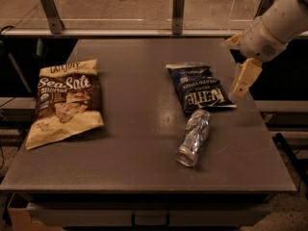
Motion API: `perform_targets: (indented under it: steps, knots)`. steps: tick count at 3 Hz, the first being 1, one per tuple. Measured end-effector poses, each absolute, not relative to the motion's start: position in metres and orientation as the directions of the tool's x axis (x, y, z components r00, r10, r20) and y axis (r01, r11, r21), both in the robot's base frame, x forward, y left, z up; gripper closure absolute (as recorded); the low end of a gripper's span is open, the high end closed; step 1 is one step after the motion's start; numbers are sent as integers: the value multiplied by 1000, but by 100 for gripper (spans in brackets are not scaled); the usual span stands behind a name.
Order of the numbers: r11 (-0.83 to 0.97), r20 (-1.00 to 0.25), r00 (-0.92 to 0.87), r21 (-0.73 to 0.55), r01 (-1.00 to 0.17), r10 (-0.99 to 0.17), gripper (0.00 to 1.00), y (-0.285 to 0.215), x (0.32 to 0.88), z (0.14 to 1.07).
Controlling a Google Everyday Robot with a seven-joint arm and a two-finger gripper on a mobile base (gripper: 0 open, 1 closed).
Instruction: Move blue chip bag near redbull can
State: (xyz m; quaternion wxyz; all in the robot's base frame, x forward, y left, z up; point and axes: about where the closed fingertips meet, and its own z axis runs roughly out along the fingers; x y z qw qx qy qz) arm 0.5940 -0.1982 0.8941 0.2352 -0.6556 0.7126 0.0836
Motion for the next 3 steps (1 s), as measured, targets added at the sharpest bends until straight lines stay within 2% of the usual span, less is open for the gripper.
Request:
perform_targets:
  steps: [2,3]
  knots:
    - [305,-600,-58,-320,-897,-798,0,-285,580,991]
    - [311,-613,-41,-342,-887,-789,0,-285,581,1004]
